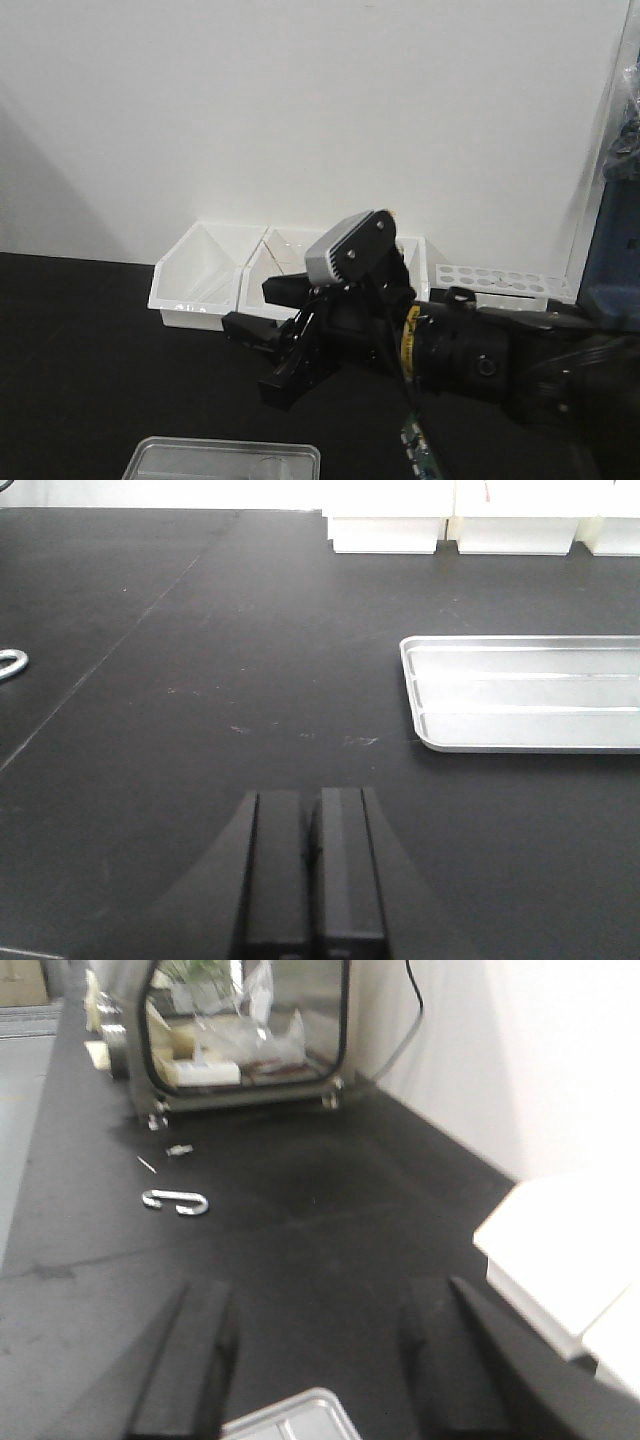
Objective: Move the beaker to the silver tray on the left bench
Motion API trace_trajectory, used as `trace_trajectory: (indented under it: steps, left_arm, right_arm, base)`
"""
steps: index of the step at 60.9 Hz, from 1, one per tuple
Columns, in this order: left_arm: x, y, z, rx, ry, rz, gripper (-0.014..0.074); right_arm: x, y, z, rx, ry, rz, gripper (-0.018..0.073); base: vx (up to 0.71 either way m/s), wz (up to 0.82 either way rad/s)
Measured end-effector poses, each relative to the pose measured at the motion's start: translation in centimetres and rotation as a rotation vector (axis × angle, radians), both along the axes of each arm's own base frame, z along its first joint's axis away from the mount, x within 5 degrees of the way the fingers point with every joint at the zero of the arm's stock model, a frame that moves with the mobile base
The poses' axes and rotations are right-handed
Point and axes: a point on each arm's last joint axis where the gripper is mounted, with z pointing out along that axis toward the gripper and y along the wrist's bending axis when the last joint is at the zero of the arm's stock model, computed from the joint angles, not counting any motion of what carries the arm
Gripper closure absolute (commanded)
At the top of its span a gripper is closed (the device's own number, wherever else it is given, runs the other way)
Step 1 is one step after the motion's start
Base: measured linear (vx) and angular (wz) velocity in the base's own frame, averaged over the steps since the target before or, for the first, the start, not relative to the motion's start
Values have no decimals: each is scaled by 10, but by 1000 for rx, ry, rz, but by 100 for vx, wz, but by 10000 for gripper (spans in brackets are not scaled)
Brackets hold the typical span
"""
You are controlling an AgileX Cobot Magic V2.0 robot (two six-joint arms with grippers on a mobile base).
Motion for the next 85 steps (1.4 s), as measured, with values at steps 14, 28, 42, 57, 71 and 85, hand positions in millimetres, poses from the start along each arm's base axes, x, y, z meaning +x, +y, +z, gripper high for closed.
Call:
trace_trajectory:
  steps: [14, 28, 42, 57, 71, 85]
  left_arm:
    - [0, 0, 0, 0, 0, 0, 595]
    - [0, 0, 0, 0, 0, 0, 595]
    - [0, 0, 0, 0, 0, 0, 595]
    - [0, 0, 0, 0, 0, 0, 595]
    - [0, 0, 0, 0, 0, 0, 595]
    - [0, 0, 0, 0, 0, 0, 595]
  right_arm:
    - [-42, -18, 52, 14, -122, 71, 487]
    - [-55, -24, 68, 33, -169, 80, 576]
    - [-54, -25, 67, 21, -173, 67, 575]
    - [-55, -35, 84, 170, -125, -43, 575]
    - [-58, -70, 111, 280, -140, -383, 575]
    - [-94, -120, 110, 21, -147, -595, 575]
  base:
    - [0, 0]
    - [0, 0]
    - [0, 0]
    - [0, 0]
    - [0, 0]
    - [0, 0]
